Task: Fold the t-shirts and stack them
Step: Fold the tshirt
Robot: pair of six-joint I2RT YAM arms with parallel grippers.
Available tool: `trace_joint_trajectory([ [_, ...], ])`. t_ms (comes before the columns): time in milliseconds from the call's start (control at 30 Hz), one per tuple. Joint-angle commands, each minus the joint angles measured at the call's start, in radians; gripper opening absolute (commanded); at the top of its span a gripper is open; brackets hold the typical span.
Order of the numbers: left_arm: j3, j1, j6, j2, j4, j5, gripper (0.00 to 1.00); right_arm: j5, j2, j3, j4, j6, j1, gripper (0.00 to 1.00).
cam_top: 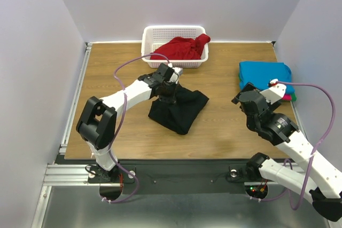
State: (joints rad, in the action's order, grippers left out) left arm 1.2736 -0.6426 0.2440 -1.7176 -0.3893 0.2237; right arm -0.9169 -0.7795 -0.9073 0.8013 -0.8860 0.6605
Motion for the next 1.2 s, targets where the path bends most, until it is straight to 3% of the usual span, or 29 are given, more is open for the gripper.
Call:
trace_joint_trajectory([
  [0, -0.033, 0.024, -0.008, 0.102, 0.081, -0.011, 0.00, -0.025, -0.001, -0.015, -0.005, -0.002, -0.006, 1.00],
  [567, -0.174, 0.099, -0.009, 0.223, 0.213, -0.027, 0.00, -0.030, -0.012, -0.015, -0.007, -0.002, -0.006, 1.00],
  [967, -0.339, 0.222, 0.008, 0.205, 0.354, -0.024, 0.00, -0.030, -0.030, -0.015, -0.007, -0.005, -0.006, 1.00],
  [1167, -0.332, 0.230, -0.029, 0.165, 0.398, -0.015, 0.03, -0.027, -0.046, -0.018, -0.007, -0.001, -0.006, 1.00],
])
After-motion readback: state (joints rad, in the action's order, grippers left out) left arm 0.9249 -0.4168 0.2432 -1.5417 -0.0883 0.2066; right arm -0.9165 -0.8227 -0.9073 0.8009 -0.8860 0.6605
